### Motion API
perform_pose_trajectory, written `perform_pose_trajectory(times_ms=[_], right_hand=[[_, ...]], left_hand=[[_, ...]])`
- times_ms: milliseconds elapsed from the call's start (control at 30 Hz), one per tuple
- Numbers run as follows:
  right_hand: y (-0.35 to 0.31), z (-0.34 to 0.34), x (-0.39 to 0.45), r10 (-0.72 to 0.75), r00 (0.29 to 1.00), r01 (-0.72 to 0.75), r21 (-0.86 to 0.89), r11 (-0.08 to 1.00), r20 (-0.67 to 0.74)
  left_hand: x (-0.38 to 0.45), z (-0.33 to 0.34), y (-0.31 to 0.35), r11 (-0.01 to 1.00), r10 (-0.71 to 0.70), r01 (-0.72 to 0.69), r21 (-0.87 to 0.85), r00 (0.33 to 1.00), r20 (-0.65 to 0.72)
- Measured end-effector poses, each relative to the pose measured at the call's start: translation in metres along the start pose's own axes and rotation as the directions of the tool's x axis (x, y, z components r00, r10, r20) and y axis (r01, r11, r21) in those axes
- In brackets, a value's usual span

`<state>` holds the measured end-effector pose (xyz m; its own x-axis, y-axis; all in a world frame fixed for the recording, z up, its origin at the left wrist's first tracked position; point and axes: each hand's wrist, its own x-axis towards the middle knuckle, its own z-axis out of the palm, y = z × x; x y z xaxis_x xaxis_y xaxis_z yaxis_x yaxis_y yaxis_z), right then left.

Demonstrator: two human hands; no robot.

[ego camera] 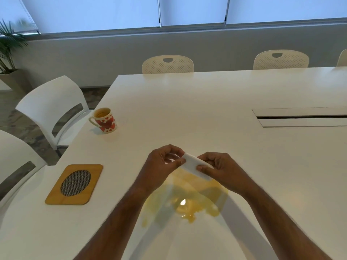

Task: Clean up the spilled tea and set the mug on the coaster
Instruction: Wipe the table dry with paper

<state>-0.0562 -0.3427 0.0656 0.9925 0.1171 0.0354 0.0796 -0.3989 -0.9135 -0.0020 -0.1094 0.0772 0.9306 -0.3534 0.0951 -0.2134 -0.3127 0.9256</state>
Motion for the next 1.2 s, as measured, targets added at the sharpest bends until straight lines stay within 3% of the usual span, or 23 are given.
perform_pose_trajectory(times_ms=[100, 233, 400, 533, 800, 967, 1200], right_hand=[[0.011, 0.000, 0.012, -0.015, 0.995, -0.004, -0.193, 0.981, -0.095], [0.036, -0.010, 0.027, -0.064, 0.974, -0.027, -0.389, 0.921, -0.219], [0.066, -0.016, 0.050, -0.164, 0.938, -0.029, -0.543, 0.839, -0.304], [0.083, -0.016, 0.071, -0.204, 0.921, -0.054, -0.627, 0.777, -0.332], [0.093, 0.005, 0.083, -0.121, 0.985, -0.005, -0.723, 0.691, -0.122], [0.092, 0.027, 0.086, -0.103, 0.992, 0.013, -0.766, 0.643, -0.070], [0.082, 0.057, 0.090, -0.151, 0.988, 0.090, -0.749, 0.657, -0.013]], left_hand=[[0.004, -0.019, -0.026, 0.990, 0.095, -0.087, 0.109, 0.993, -0.072], [0.007, -0.052, -0.083, 0.906, 0.186, -0.102, 0.410, 0.968, -0.171], [0.006, -0.083, -0.142, 0.783, 0.010, 0.092, 0.616, 0.987, -0.161], [0.009, -0.087, -0.165, 0.697, -0.078, 0.109, 0.709, 0.994, -0.076], [0.012, -0.083, -0.177, 0.586, -0.095, 0.122, 0.801, 0.992, -0.082], [0.011, -0.083, -0.178, 0.610, -0.072, 0.125, 0.783, 0.992, -0.103], [0.012, -0.083, -0.179, 0.640, -0.055, 0.139, 0.756, 0.989, -0.136]])
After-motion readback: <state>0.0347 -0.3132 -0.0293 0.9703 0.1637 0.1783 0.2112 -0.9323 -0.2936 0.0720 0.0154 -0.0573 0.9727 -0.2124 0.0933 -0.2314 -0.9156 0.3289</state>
